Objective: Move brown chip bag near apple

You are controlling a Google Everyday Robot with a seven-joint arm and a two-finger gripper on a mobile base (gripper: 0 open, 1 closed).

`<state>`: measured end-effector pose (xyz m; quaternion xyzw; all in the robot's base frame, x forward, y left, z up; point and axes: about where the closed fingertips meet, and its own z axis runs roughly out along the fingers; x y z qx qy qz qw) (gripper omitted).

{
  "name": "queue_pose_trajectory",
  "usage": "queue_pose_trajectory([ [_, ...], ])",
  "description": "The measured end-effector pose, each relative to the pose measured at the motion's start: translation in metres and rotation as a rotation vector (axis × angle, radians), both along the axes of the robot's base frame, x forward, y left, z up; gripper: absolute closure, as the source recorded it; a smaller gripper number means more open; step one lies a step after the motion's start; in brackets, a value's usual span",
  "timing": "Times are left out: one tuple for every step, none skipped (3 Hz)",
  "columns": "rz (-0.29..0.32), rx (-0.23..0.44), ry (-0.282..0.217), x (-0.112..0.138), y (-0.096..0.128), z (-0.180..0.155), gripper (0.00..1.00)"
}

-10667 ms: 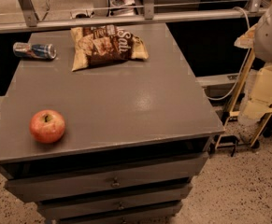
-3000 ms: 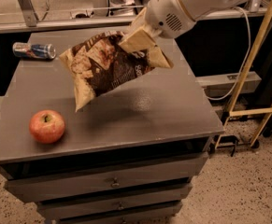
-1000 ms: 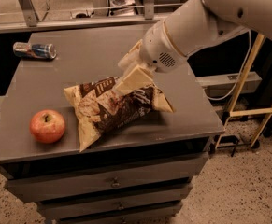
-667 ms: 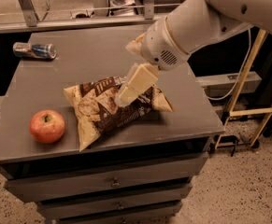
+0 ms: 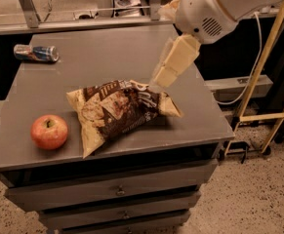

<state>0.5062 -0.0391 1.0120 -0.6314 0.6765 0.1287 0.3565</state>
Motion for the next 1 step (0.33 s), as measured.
queue_pose_trajectory([
  [-0.003, -0.001, -0.012, 0.0001, -0.0024, 0.0071, 0.00],
])
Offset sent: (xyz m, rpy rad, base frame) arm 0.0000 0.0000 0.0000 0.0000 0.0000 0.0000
